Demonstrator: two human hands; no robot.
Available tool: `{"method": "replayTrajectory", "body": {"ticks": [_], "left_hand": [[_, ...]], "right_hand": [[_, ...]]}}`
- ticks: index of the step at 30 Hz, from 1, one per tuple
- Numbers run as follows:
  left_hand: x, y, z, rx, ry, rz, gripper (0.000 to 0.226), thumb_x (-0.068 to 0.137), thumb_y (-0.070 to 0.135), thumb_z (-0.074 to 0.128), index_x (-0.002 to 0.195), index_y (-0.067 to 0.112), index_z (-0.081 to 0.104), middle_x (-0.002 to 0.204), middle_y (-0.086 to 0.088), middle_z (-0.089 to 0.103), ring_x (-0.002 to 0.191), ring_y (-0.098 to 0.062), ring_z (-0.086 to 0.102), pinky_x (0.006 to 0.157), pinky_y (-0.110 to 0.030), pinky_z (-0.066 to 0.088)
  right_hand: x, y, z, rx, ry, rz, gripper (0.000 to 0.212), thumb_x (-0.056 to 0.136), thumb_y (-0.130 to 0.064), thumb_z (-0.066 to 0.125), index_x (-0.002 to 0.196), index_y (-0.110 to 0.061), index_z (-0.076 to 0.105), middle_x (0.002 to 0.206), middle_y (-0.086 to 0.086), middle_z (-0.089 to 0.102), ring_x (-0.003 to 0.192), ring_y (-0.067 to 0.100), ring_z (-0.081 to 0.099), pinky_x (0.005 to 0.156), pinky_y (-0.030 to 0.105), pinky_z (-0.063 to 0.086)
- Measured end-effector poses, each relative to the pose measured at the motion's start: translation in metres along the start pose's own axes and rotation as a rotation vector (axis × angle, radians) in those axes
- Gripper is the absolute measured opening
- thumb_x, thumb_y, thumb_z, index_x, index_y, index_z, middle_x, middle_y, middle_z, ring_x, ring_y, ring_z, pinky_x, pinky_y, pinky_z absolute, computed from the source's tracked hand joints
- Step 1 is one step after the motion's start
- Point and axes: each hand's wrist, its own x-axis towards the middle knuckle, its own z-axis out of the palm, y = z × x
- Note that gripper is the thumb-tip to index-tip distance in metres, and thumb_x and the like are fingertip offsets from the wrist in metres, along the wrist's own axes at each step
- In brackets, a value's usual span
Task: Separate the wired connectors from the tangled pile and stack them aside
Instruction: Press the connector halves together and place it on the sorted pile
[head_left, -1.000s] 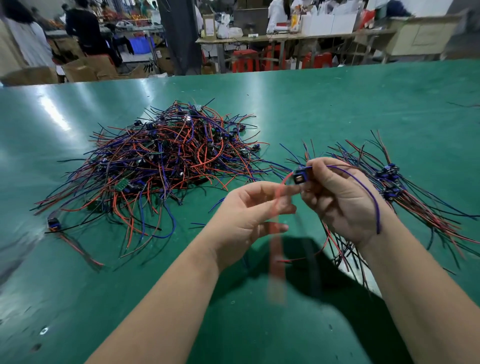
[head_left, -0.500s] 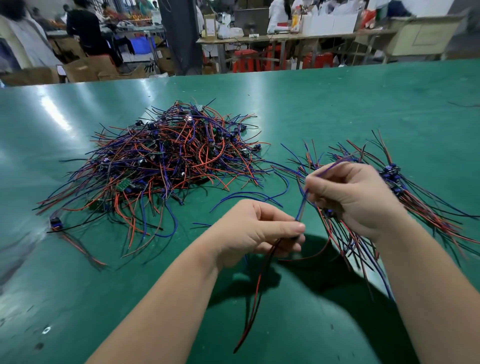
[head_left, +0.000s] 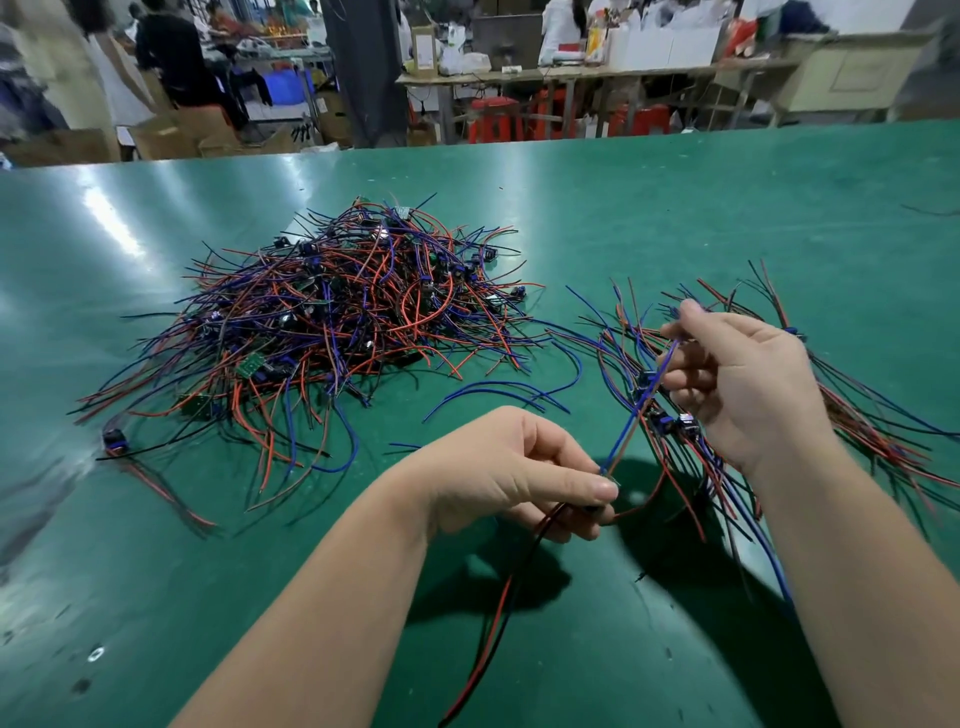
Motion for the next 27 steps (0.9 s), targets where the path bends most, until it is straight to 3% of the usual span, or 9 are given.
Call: {"method": "replayTrajectory", "body": {"ticks": [5,8,10,13,15,17,22,27], "left_hand": [[0.000,0.000,-0.005,-0.042,0.091,0.015,0.009,0.079,0.015,0.074,0.072,0.017,0.070,0.082,-0.009,0.074,0.068,-0.015,0.071,0.055,-0.020,0.052],[0.009,-0.002,-0.005,-0.191,0.307,0.039,0.010,0.080,0.018,0.072,0.072,0.013,0.069,0.076,-0.006,0.074,0.063,-0.011,0.069,0.052,-0.019,0.052],[0.016,-0.005,-0.004,-0.298,0.463,0.054,0.010,0.082,0.018,0.071,0.075,0.012,0.067,0.073,-0.004,0.073,0.060,-0.009,0.068,0.051,-0.019,0.052],[0.020,-0.007,-0.004,-0.386,0.577,0.092,0.011,0.081,0.017,0.072,0.078,0.009,0.066,0.069,-0.004,0.072,0.056,-0.009,0.067,0.050,-0.020,0.053],[0.020,-0.008,-0.005,-0.406,0.579,0.125,0.013,0.080,0.017,0.071,0.079,0.005,0.067,0.066,-0.006,0.071,0.053,-0.010,0.066,0.048,-0.021,0.053],[0.020,-0.009,-0.005,-0.373,0.576,0.128,0.018,0.078,0.021,0.071,0.078,0.003,0.068,0.066,-0.007,0.070,0.056,-0.013,0.067,0.051,-0.025,0.054],[0.023,-0.009,-0.005,-0.239,0.609,0.107,0.025,0.090,0.033,0.061,0.081,0.011,0.069,0.075,-0.004,0.073,0.066,-0.013,0.070,0.053,-0.024,0.056],[0.023,-0.008,-0.017,-0.036,0.827,0.175,0.020,0.092,0.027,0.061,0.079,0.015,0.070,0.079,-0.002,0.074,0.069,-0.010,0.071,0.055,-0.023,0.055]], "right_hand": [[0.004,-0.002,0.002,0.131,0.030,0.081,0.042,0.101,-0.041,0.038,0.088,-0.008,0.061,0.055,0.005,0.064,0.044,0.012,0.062,0.040,0.015,0.045],[0.007,-0.001,0.004,0.144,0.062,0.093,0.027,0.101,-0.033,0.041,0.103,-0.008,0.053,0.077,0.013,0.063,0.055,0.017,0.068,0.049,0.021,0.052],[0.001,0.004,0.006,-0.061,-0.064,0.006,0.007,0.094,-0.015,0.057,0.099,-0.012,0.053,0.080,0.011,0.058,0.054,0.015,0.064,0.052,0.022,0.051],[-0.017,0.016,0.017,-0.498,-0.458,-0.194,0.030,0.076,-0.006,0.076,0.098,-0.021,0.063,0.087,0.005,0.064,0.065,0.011,0.061,0.065,0.022,0.053],[-0.027,0.026,0.027,-0.726,-0.529,-0.338,0.034,0.070,-0.012,0.082,0.098,-0.022,0.067,0.087,-0.002,0.068,0.070,0.009,0.062,0.072,0.023,0.053],[-0.030,0.033,0.032,-0.836,-0.425,-0.467,0.025,0.072,-0.015,0.081,0.094,-0.020,0.070,0.083,-0.005,0.069,0.074,0.009,0.064,0.073,0.024,0.052],[-0.022,0.027,0.025,-0.821,-0.258,-0.461,0.016,0.076,-0.009,0.073,0.088,-0.019,0.075,0.081,-0.003,0.071,0.076,0.012,0.067,0.078,0.032,0.055],[-0.003,0.007,-0.001,-0.912,0.081,-0.507,0.016,0.075,-0.012,0.069,0.088,-0.020,0.075,0.076,-0.005,0.070,0.068,0.003,0.064,0.072,0.019,0.048]]}}
